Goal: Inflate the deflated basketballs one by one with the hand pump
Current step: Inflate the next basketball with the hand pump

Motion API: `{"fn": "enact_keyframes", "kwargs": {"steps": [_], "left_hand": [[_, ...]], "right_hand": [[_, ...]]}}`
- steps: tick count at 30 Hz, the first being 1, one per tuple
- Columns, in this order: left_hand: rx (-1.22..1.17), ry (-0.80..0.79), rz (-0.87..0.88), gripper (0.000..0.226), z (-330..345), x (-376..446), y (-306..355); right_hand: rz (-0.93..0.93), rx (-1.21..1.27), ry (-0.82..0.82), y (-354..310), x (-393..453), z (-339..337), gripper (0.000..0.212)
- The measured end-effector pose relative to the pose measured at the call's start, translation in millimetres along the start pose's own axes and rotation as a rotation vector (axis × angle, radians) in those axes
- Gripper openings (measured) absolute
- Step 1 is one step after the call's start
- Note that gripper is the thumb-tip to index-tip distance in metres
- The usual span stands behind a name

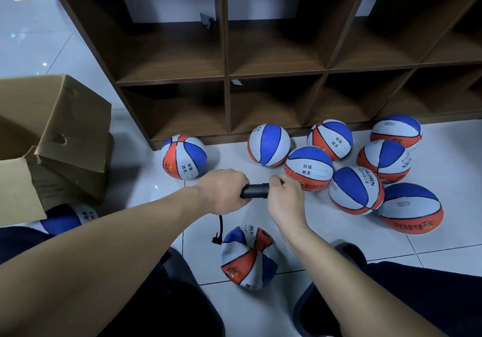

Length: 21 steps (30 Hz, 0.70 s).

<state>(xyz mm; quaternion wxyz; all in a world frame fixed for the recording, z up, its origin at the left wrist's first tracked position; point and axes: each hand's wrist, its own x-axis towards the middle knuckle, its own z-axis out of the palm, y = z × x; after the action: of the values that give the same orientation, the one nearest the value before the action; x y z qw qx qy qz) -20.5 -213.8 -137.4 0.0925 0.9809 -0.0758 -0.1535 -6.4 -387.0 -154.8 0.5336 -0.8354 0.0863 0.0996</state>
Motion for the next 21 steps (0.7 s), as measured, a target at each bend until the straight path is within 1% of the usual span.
{"fn": "enact_keyframes", "kwargs": {"steps": [4, 7, 10, 14, 18, 21], "left_hand": [[0.002, -0.006, 0.021, 0.027, 1.1, 1.5, -2.0], [0.016, -0.011, 0.035, 0.028, 2.9, 1.7, -5.5], [0.011, -0.009, 0.045, 0.029, 2.5, 2.0, -7.2], [-0.049, -0.043, -0.015, 0.027, 5.4, -3.9, -24.3], [-0.035, -0.119, -0.089, 0.029, 8.7, -14.1, -51.9], [-0.01, -0.102, -0.08, 0.031, 9.0, -12.3, -50.5]], "right_hand": [[0.025, -0.003, -0.008, 3.6, 1.8, 1.0, 0.034], [0.063, 0.003, -0.047, 6.4, 3.2, 0.6, 0.035], [0.051, -0.017, -0.078, 5.1, 5.7, -4.1, 0.033], [0.009, -0.067, -0.026, 7.3, 16.9, -25.9, 0.037], [0.102, -0.011, -0.015, 18.4, 27.5, -50.3, 0.041], [0.12, 0.032, 0.003, 22.0, 26.2, -49.9, 0.041]]}}
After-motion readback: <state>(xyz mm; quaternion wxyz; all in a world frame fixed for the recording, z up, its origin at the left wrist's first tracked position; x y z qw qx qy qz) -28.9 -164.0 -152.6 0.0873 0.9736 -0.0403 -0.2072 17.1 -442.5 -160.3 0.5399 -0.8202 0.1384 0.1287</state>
